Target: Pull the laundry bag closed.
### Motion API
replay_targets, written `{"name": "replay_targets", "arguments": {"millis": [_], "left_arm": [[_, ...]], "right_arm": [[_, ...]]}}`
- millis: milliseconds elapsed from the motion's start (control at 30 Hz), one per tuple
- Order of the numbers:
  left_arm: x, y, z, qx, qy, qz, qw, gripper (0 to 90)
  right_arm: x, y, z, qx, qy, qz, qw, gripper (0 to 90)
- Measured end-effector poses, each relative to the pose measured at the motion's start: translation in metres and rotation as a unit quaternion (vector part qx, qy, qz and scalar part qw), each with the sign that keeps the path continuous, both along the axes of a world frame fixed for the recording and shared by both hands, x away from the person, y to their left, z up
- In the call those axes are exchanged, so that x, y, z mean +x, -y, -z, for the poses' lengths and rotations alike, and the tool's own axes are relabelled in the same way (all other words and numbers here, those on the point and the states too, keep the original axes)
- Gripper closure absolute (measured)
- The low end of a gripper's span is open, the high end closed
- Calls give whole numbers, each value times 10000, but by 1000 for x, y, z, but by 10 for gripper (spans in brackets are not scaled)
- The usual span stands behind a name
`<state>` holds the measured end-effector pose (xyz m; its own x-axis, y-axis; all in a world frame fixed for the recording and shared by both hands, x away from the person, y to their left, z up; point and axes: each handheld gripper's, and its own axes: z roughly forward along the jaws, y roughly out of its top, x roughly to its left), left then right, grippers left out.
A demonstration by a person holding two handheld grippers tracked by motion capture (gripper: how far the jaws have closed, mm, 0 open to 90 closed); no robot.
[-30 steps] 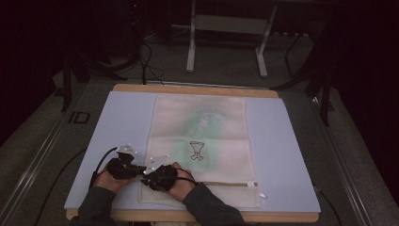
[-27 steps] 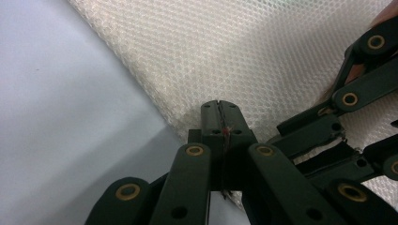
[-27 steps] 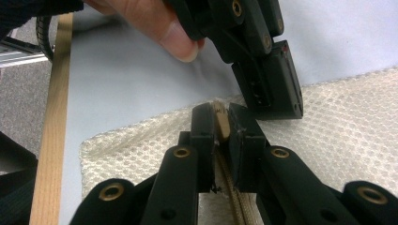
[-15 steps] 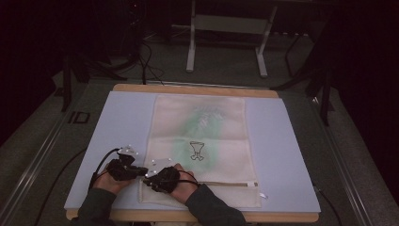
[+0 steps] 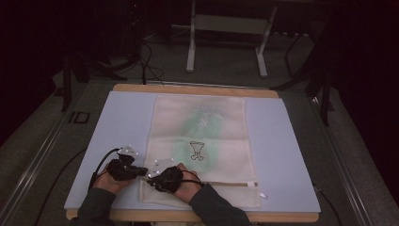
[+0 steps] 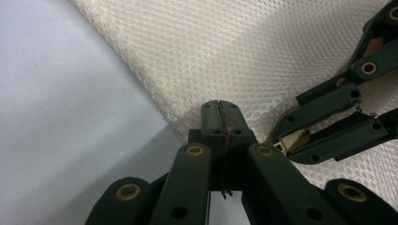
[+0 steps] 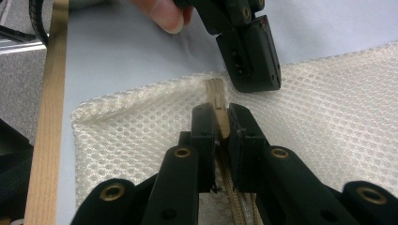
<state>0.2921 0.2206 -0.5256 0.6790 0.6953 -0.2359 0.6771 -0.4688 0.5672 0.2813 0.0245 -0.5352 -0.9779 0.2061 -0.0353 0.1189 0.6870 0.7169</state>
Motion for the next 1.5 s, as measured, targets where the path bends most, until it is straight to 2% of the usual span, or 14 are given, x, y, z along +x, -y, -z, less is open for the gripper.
{"name": "replay_targets", "arguments": {"millis": [833,1500], "left_arm": [[1,-2,1,-88,-22,15,10000,900],[1,-1,1,-66,-28,8,10000,900]], "right_arm": [[-6,9,-8,-393,115,-33,9992,823],[-9,20,-12,-504,130,-51,9986,823]]}}
